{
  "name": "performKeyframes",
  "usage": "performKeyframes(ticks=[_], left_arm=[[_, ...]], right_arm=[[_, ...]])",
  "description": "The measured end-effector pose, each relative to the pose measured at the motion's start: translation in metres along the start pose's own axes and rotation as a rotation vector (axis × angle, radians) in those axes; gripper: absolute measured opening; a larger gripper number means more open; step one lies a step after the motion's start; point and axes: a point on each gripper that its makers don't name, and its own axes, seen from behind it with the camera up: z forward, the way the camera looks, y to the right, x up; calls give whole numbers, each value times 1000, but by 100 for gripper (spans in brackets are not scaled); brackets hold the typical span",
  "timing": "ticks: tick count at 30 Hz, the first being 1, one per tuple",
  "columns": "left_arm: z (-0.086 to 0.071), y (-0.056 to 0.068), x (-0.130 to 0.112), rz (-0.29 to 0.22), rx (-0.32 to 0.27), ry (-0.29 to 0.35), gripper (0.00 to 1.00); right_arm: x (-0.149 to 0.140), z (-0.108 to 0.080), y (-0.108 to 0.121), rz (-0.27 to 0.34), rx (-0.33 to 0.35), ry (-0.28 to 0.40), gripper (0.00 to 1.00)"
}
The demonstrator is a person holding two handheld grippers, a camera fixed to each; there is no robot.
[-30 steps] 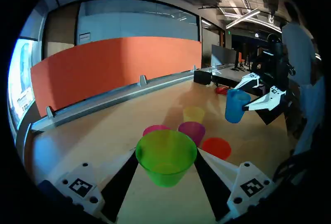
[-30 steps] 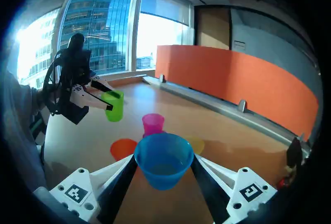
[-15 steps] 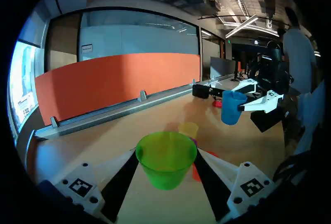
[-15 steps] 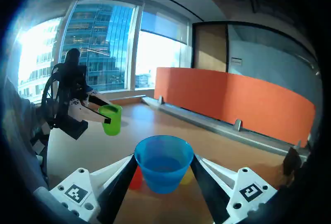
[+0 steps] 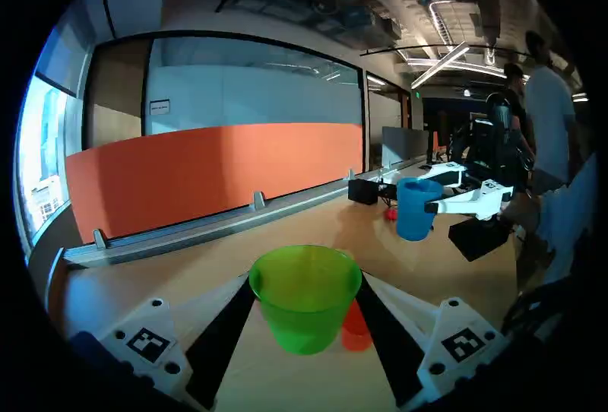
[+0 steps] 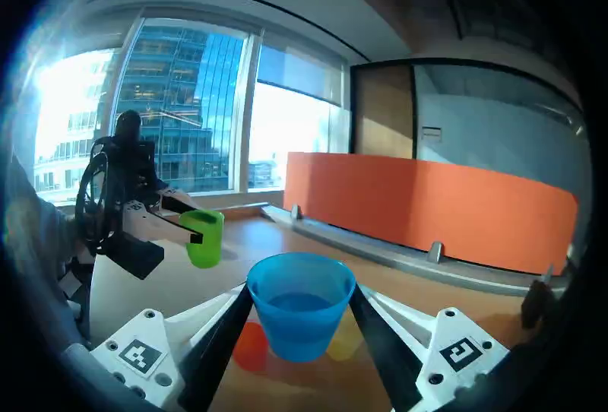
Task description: Pour water
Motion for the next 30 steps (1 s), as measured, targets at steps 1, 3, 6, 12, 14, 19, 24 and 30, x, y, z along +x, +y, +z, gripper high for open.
performKeyframes(ticks=[1, 3, 6, 12, 14, 19, 24, 30], left_arm=[[0, 1, 2, 0, -2, 6, 89], [-1, 3, 6, -1, -5, 19, 89], [-1, 5, 11, -2, -7, 37, 89], [-2, 6, 16, -9, -10, 54, 89], [-1, 6, 16, -8, -11, 58, 89], [0, 9, 18, -8, -10, 71, 89], [-1, 14, 19, -14, -17, 81, 89], [-1, 23, 18, -11, -26, 86, 89]], right_arm=[[2, 0, 0, 2, 0, 6, 92], [6, 2, -1, 4, 1, 17, 92], [11, 3, -1, 6, 2, 28, 92], [16, 5, -1, 0, 4, 31, 92], [18, 6, -1, -6, 8, 29, 92], [24, 9, -2, -30, 20, 24, 92], [34, 12, -4, -69, 36, 24, 92], [43, 18, -7, -128, 60, 24, 92]])
